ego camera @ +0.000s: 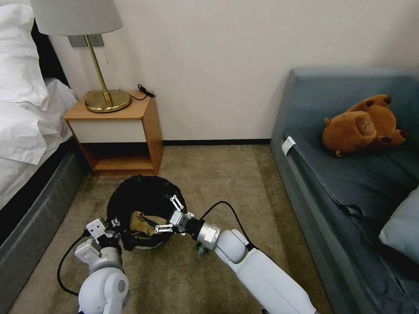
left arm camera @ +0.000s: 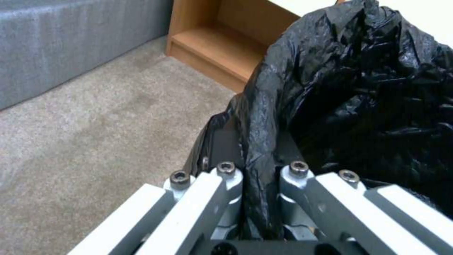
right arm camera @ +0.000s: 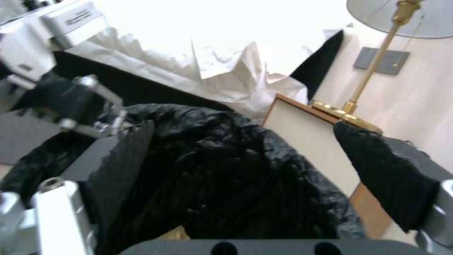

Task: Pick up the trash bin, then pick up the garbage on the floor and place it into the trash bin.

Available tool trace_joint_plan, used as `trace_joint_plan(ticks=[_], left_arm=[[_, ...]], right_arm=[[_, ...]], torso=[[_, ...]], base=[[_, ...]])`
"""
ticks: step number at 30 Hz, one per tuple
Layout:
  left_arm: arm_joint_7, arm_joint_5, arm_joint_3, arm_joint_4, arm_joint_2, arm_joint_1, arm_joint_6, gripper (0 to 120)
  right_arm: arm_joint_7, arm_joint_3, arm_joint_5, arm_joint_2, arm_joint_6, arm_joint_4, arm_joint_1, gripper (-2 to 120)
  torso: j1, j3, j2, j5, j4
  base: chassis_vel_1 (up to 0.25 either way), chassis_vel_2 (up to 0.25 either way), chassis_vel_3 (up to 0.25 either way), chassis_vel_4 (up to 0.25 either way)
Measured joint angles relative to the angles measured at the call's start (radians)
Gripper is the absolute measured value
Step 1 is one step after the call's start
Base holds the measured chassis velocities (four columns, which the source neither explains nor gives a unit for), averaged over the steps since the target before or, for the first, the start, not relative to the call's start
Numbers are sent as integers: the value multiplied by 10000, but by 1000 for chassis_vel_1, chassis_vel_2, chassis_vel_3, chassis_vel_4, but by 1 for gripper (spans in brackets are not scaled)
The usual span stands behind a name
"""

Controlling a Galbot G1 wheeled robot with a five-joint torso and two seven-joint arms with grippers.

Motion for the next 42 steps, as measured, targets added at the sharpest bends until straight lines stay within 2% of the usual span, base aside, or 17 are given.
trace_joint_plan(ticks=[6,8,19,28,42], left_arm=[[-1,-4,-3,0,0,15,-5,4],[-2,-6,-5,0,4,37,-7,4],[-7,-7,-32,-49,31,58,-10,4],[-17,-52,-112,-138,96,68,-6,4],[-18,-61,-93,-119,85,1,12,4]], right_arm=[[585,17,-12,-16,-184,111,55,100],[1192,-19,12,-15,-217,243,52,100],[2540,193,-159,-76,-648,788,-153,100],[3449,1439,-35,-135,-1269,1115,-400,100],[3592,3160,218,-129,-1329,1587,-1228,100]], torso=[[0,0,0,0,0],[0,0,0,0,0],[0,0,0,0,0],[0,0,0,1,0],[0,0,0,0,0]], base=[[0,0,0,0],[0,0,0,0],[0,0,0,0],[0,0,0,0],[0,0,0,0]])
